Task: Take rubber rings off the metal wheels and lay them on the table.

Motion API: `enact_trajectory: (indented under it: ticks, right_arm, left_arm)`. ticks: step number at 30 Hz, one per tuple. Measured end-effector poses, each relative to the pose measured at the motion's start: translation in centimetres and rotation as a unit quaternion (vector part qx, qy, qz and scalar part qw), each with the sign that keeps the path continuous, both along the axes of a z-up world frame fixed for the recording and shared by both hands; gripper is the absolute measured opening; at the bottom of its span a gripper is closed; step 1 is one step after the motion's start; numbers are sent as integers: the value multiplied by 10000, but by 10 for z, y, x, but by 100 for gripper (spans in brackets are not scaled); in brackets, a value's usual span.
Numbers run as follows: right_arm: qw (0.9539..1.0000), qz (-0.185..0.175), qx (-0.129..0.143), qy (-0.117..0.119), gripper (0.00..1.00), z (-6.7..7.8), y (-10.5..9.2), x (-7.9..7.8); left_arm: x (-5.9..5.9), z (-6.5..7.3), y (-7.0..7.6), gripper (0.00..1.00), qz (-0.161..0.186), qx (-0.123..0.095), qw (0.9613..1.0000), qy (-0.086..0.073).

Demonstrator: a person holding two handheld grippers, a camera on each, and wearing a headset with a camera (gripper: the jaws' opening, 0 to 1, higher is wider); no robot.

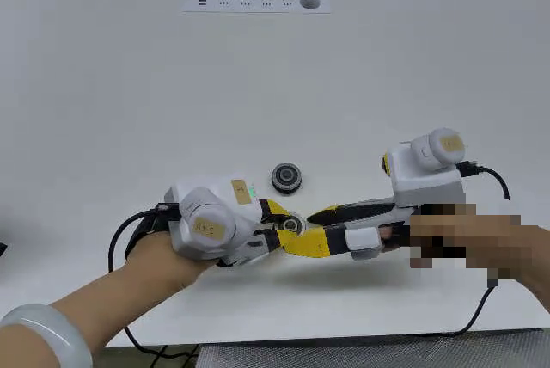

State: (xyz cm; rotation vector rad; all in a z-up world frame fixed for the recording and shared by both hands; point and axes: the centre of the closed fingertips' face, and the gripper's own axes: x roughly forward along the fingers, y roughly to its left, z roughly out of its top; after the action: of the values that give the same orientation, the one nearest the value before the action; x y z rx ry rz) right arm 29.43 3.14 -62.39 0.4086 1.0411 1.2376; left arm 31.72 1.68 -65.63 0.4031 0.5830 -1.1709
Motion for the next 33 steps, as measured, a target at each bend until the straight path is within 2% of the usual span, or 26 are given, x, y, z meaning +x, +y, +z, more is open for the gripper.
enact_trajectory:
  ticks: [4,11,18,21,22,24,33]
  right_arm:
    - [9999,81,-86,-16,69,-4,3,1]
    - [9999,135,-32,-58,70,-1,13,5]
    - [9997,221,-26,-27,70,-1,9,3]
    - [9992,365,-137,-19,70,-4,5,-3]
    - [9992,369,-107,-83,70,-2,5,-3]
    - [9995,317,-43,19,71,1,4,-3]
    - [9998,195,20,93,72,2,1,-5]
  left_arm:
    - [0,1,0,12,-4,6,10000,-1]
    - [-1,3,-1,12,0,2,10000,2]
    - [-1,3,-2,12,-8,-2,10000,-2]
    - [-1,4,-2,12,1,-5,10000,0]
    - [-1,4,-2,12,-1,-5,10000,-3]
    - [-1,4,-2,12,-5,-5,10000,-3]
    - [-1,4,-2,12,-19,5,10000,-2]
